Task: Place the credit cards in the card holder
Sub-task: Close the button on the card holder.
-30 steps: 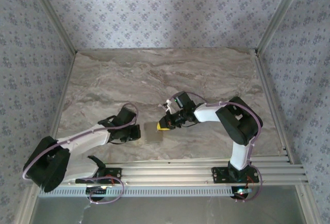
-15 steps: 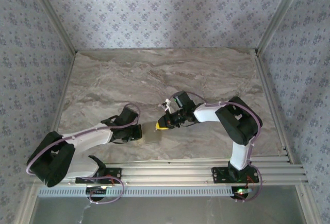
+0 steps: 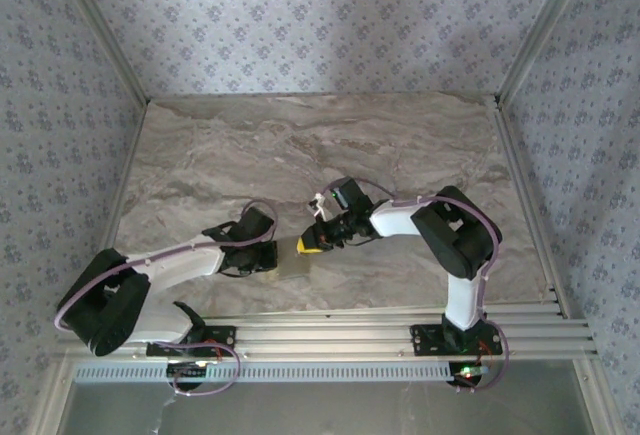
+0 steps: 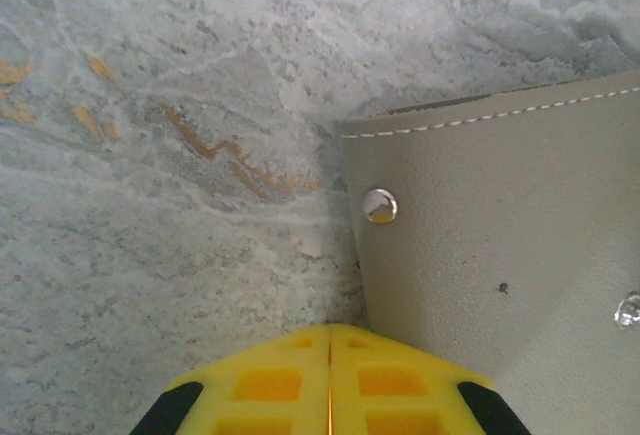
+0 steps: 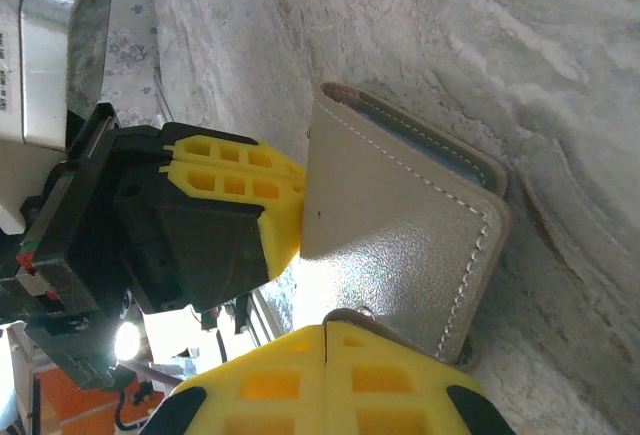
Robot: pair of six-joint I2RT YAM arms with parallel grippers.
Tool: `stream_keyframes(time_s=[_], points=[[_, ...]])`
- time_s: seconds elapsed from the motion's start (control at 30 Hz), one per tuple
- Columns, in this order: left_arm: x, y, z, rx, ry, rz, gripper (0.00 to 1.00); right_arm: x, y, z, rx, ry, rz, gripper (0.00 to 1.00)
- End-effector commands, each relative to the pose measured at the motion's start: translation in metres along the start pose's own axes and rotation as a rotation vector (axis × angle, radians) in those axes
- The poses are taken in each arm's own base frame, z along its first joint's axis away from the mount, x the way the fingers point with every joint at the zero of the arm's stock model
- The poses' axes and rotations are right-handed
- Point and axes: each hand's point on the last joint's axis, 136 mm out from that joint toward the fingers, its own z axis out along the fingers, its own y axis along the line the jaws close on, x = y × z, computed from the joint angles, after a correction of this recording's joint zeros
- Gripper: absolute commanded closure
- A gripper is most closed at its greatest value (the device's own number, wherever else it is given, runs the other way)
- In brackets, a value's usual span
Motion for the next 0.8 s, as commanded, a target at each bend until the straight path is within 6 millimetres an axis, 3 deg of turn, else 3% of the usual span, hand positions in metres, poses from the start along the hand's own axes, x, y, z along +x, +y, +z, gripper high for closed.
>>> stream_keyframes(time_s=[0.0,0.77], points=[[-0.0071,-0.0394,0.0129,0.144,-0.02,0.029,0.93,0.0002,0.0079,0.0079,-0.033,0.033,-0.004,1.0],[-0.0092,-0.0412,0.014,0.137,-0.02,0.034,0.92,0.0058,0.006,0.014,-0.042,0.055,0.0,1.0]])
